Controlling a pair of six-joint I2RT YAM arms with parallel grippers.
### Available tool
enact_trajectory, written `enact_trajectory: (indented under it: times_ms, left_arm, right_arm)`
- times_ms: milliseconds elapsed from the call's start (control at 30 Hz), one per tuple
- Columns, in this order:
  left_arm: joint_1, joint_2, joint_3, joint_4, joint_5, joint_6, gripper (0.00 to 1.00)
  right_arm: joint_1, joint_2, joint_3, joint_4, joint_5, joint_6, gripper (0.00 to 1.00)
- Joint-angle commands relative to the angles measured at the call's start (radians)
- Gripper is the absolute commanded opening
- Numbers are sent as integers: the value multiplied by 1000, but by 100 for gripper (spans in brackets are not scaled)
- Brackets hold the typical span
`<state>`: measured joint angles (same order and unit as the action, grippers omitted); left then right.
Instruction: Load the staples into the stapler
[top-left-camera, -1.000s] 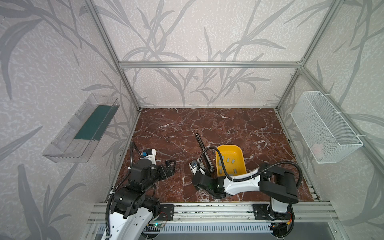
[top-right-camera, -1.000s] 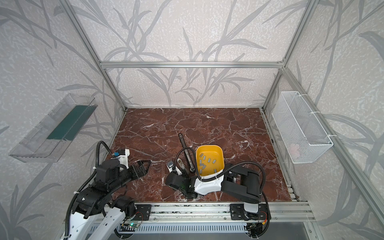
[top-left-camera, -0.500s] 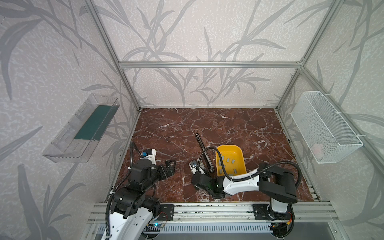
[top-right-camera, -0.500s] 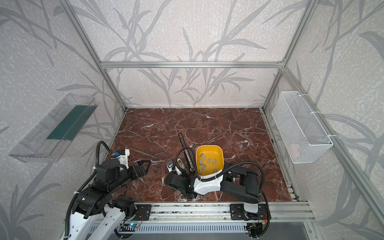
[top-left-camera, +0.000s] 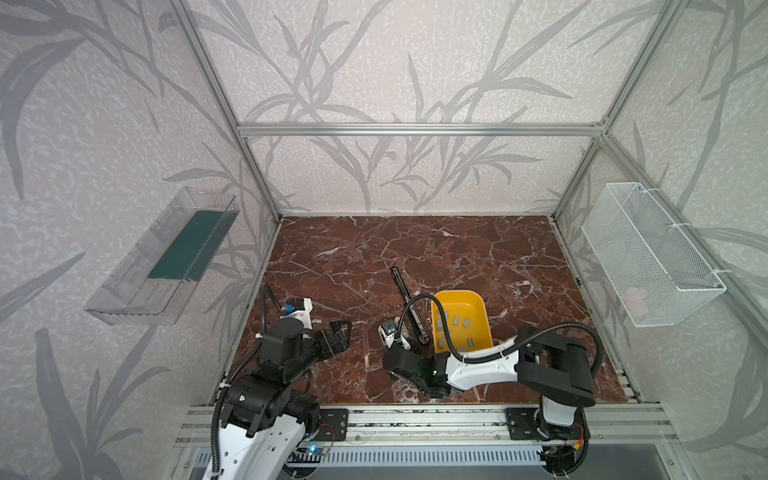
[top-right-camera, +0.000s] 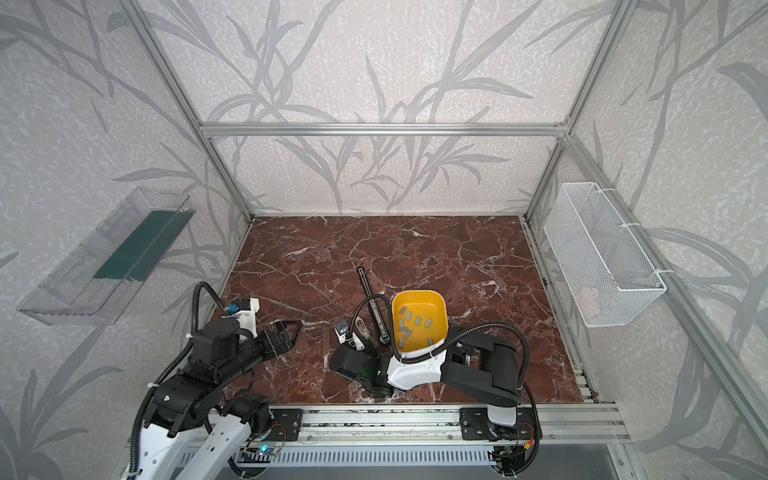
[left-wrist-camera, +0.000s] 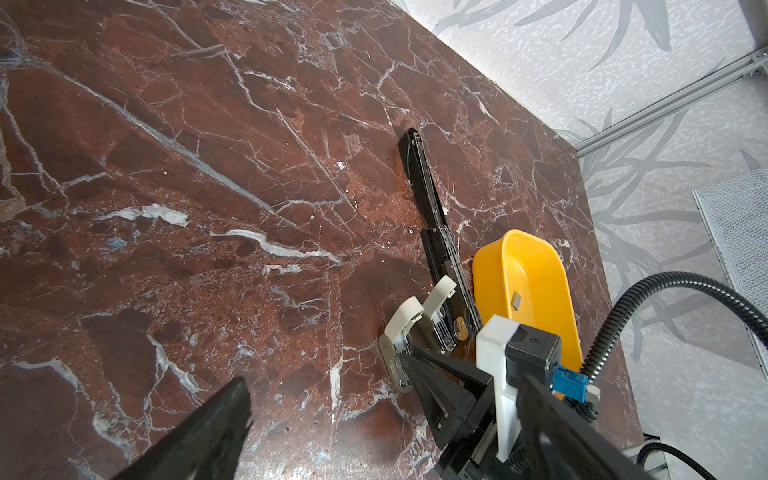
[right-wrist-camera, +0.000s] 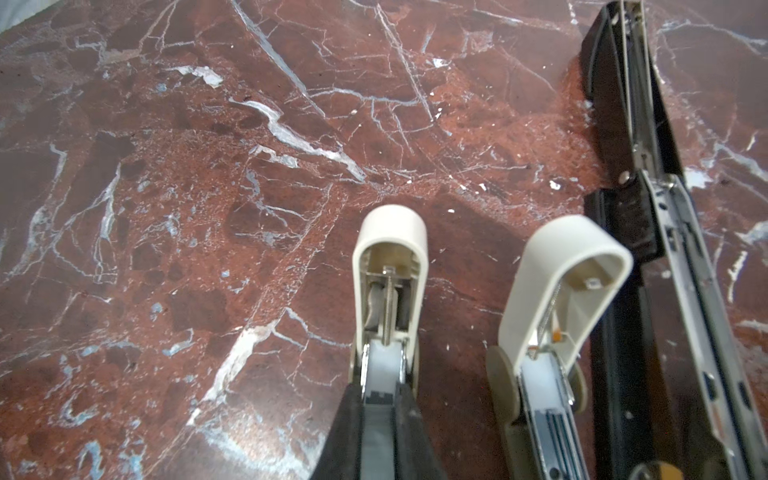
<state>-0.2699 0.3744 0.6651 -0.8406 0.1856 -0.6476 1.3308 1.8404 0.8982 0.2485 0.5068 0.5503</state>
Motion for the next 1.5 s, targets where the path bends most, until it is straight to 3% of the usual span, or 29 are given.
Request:
enact_trajectory:
  times_ms: [0, 1467]
  left_arm:
    - [5, -6, 4, 1, 1, -6, 100]
    - [6, -12, 1, 1, 2, -9, 100]
  right_arm:
    - [16, 2, -13, -19, 34, 26, 0]
    - [70, 6, -21, -154, 183, 238, 0]
